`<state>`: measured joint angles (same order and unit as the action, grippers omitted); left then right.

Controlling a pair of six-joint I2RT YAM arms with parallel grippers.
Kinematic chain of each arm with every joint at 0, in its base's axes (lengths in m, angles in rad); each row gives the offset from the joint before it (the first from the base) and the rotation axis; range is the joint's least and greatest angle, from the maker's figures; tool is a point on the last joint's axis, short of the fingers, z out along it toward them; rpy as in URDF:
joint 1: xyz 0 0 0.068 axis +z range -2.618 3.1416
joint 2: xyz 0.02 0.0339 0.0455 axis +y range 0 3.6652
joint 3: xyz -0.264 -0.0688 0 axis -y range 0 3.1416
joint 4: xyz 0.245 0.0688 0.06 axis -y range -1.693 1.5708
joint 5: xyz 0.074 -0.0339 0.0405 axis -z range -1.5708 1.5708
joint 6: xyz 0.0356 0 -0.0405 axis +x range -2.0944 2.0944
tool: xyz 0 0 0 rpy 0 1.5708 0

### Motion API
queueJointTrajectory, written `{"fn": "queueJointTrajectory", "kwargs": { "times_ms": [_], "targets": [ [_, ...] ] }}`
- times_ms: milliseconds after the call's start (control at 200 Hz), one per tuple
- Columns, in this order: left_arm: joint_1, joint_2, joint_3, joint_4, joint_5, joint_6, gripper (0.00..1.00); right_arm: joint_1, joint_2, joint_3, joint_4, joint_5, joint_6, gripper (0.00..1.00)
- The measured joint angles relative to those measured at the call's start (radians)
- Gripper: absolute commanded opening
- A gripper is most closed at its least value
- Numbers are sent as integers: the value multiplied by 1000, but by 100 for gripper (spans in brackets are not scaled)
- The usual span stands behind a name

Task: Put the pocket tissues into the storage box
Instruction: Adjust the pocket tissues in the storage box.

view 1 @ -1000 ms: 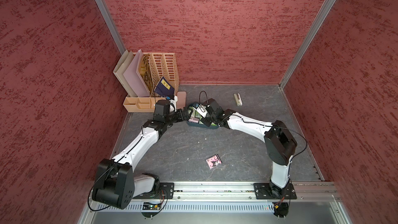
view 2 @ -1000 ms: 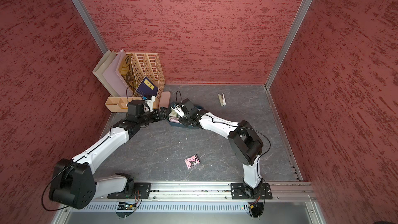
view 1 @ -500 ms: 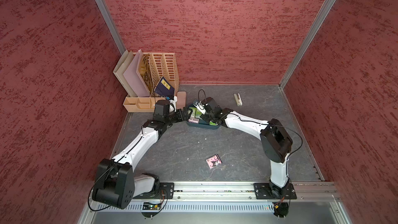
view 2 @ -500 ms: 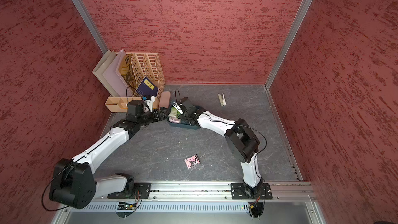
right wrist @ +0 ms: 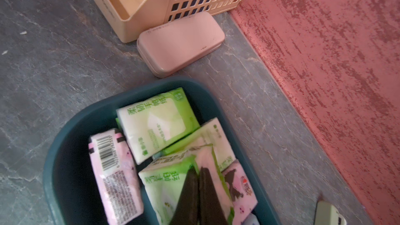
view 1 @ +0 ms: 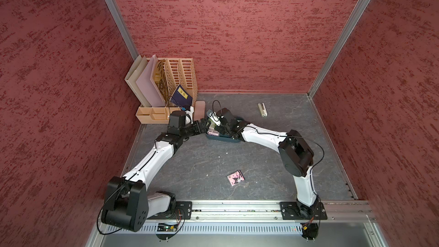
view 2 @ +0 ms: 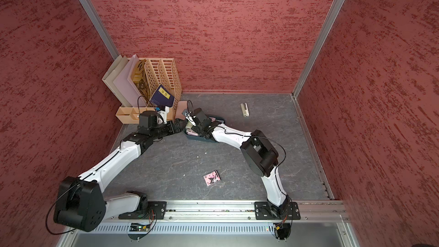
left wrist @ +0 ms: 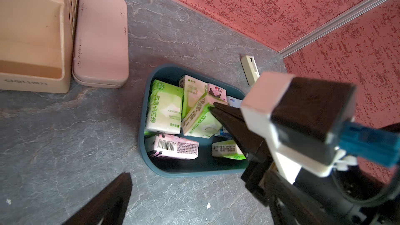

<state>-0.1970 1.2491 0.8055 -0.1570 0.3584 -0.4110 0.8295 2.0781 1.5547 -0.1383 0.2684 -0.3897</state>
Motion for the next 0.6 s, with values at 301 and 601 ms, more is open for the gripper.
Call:
{"fn": "queueJointTrajectory", "kwargs": {
  "times_ms": [301, 601],
  "targets": [
    [13, -8, -15, -23, 3, 8, 100, 27, 33, 2, 20, 33, 14, 0],
    [24, -13, -23, -23, 8, 16, 100, 33, 0, -18, -31, -26, 125, 44]
  ]
}}
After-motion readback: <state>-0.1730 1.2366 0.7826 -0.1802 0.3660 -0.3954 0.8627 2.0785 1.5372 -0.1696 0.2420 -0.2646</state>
